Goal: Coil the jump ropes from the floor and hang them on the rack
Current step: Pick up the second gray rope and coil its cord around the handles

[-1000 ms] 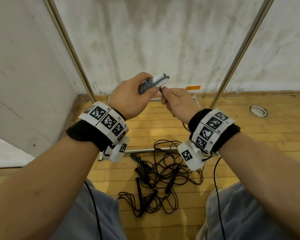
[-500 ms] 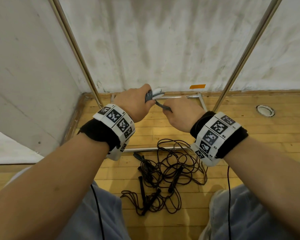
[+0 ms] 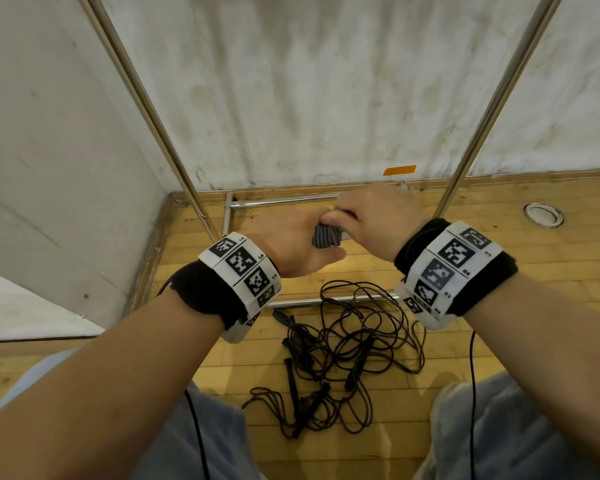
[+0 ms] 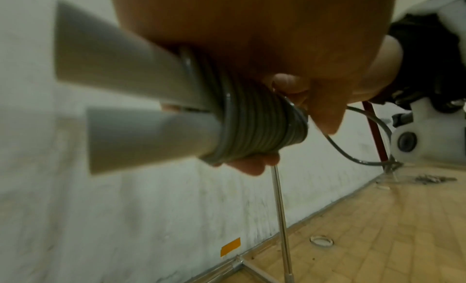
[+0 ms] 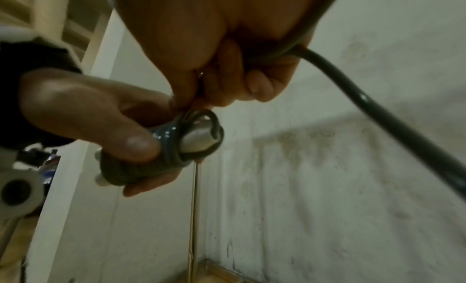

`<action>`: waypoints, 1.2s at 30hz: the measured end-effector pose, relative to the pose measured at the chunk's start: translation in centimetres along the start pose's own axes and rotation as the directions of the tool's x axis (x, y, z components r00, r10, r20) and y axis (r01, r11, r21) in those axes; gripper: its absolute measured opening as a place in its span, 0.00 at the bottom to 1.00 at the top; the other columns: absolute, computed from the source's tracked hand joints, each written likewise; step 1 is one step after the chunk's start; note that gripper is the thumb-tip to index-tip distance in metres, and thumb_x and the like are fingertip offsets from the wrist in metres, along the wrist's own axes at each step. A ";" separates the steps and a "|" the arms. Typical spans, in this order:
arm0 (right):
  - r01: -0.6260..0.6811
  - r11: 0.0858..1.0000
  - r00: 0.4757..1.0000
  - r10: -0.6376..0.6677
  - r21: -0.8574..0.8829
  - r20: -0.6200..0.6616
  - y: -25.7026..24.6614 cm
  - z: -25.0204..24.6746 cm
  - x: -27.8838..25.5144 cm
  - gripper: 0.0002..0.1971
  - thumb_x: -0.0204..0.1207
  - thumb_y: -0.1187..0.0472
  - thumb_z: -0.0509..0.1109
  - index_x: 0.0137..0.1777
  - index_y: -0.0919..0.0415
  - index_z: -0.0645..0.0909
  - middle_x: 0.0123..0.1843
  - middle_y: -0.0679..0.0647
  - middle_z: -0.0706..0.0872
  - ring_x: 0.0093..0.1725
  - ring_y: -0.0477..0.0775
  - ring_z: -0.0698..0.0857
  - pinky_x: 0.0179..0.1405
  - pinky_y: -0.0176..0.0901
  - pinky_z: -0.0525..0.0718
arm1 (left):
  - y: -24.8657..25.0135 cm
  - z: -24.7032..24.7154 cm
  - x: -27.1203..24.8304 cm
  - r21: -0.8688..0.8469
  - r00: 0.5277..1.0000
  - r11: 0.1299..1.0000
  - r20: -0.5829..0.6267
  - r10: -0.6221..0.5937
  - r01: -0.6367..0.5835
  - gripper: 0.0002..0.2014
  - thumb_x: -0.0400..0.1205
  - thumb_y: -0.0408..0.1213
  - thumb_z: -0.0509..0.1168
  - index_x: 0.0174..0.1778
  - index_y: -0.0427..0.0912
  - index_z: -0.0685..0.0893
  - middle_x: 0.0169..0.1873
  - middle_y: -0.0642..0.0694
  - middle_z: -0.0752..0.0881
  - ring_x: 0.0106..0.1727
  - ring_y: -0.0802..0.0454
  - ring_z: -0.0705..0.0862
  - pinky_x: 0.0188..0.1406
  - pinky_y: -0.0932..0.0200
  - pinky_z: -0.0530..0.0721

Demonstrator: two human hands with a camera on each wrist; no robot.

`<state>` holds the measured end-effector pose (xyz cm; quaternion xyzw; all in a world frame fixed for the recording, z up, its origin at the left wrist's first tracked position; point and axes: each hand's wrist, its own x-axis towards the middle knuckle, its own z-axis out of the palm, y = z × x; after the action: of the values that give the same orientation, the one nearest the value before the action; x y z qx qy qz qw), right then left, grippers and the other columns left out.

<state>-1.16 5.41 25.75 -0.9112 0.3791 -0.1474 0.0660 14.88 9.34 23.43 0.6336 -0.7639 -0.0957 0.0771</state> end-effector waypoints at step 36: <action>-0.020 1.000 1.000 0.020 0.023 -0.002 -1.1 -2.6 -0.1 0.14 0.82 0.50 0.60 0.42 0.58 0.79 0.32 0.51 0.76 0.34 0.55 0.76 0.30 0.44 0.66 | -1.9 -2.7 -0.2 -0.062 0.980 0.990 -0.147 -0.138 0.130 0.15 0.81 0.57 0.62 0.60 0.57 0.76 0.40 0.53 0.81 0.39 0.49 0.79 0.33 0.56 0.72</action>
<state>-1.32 6.21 28.45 -0.9063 0.3866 -0.1522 0.0777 17.34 9.11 25.58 0.6867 -0.7088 -0.0722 0.1445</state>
